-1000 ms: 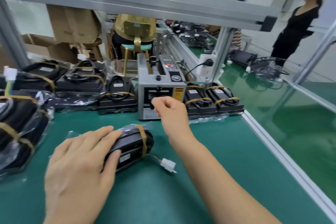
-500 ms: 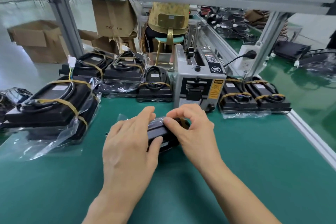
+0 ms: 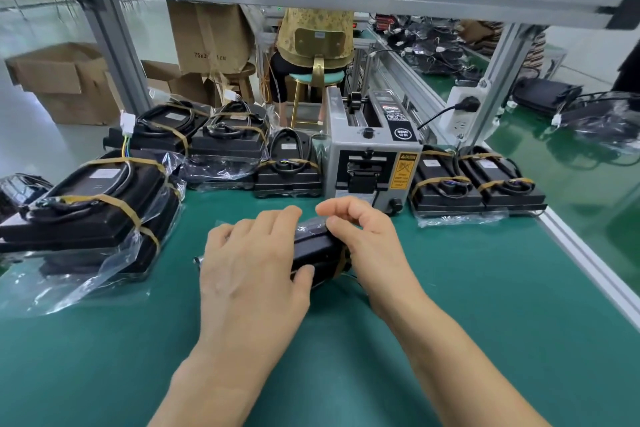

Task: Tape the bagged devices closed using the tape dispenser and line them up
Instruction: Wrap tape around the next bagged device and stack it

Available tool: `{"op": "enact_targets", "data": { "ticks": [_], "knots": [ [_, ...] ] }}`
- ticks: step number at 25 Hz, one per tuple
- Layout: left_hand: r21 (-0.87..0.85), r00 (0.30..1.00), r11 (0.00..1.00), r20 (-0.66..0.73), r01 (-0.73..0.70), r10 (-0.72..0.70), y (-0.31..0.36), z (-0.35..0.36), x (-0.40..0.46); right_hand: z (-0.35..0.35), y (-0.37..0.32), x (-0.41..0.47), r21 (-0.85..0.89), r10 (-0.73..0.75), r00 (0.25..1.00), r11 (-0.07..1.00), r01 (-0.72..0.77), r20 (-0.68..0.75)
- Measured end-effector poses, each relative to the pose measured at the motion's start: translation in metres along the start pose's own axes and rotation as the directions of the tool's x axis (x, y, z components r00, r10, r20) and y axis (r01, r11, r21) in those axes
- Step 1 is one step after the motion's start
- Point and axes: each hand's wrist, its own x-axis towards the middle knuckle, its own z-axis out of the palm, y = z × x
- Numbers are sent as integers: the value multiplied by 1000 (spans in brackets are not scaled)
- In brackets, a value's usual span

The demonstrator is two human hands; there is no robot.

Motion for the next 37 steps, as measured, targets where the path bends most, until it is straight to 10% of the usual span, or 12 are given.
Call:
{"op": "enact_targets", "data": {
  "ticks": [8, 12, 17, 27, 30, 37],
  "knots": [
    [135, 989, 989, 130, 54, -72, 10, 5, 16, -26, 12, -8, 97, 122, 991, 988, -116, -51],
    [-279, 983, 943, 69, 180, -167, 2, -12, 12, -37, 20, -22, 94, 86, 996, 992, -82, -39],
    [-856, 949, 451, 128, 252, -288, -21, -14, 3, -51, -10, -29, 26, -150, 988, 989, 149, 34],
    [-918, 858, -291, 366, 270, -360, -40, -3, -16, -54, -15, -42, 83, -229, 913, 973, 213, 337],
    [-884, 864, -314, 431, 345, -262, -32, -2, -18, -35, -1, -43, 190, -164, 861, 979, 80, 481],
    [-883, 895, -158, 447, 442, 4, -38, -6, -26, -19, 23, -44, 364, -40, 975, 930, -43, 219]
  ]
}}
